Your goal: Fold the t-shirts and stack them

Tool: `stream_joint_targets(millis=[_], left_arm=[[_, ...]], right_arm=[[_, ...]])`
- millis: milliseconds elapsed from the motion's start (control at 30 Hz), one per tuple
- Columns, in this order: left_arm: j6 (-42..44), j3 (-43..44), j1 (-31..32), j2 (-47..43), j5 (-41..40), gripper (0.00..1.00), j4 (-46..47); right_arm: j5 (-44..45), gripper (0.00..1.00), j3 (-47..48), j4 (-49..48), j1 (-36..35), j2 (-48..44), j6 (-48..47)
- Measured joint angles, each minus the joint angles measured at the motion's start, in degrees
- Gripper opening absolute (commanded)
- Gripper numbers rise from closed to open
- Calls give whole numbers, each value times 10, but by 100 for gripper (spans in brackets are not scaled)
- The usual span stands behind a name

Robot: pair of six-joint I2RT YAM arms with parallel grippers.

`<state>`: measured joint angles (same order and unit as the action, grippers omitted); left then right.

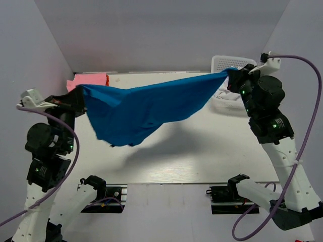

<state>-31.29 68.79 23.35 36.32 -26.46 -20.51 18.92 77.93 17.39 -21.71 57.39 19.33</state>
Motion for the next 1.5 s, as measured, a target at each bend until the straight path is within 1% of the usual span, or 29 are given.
stream_joint_targets(millis=[100, 233, 433, 500, 600, 733, 867, 1067, 1267, 1400, 1500], left_arm=[[18, 25, 0, 0, -18, 0, 13], [22, 13, 0, 9, -56, 0, 15], [13, -22, -3, 80, -103, 0, -17], [13, -22, -4, 101, -112, 0, -26], [21, -15, -4, 107, -118, 0, -30], [41, 29, -4, 101, -116, 0, -26], [60, 84, -4, 81, -98, 0, -14], [74, 151, -4, 36, -48, 0, -14], [80, 275, -4, 41, 56, 0, -41], [81, 365, -4, 61, 106, 0, -67], [82, 397, -6, 68, 136, 0, -71]], right_arm=[[2, 0, 23, 24, 0, 4, -5], [-3, 0, 12, 66, 0, 37, -4], [-12, 0, -11, 121, 0, 141, -2], [-9, 0, -11, 135, 0, 152, -3], [-1, 0, 15, 145, 0, 147, -8], [9, 0, 91, 146, 0, 131, -28], [12, 0, 151, 141, 0, 93, -50], [22, 0, 201, 142, -2, 26, -80], [17, 0, 254, 147, -2, -23, -98], [-2, 0, 283, 160, -2, -57, -109], [-19, 0, 298, 158, -4, -89, -115]])
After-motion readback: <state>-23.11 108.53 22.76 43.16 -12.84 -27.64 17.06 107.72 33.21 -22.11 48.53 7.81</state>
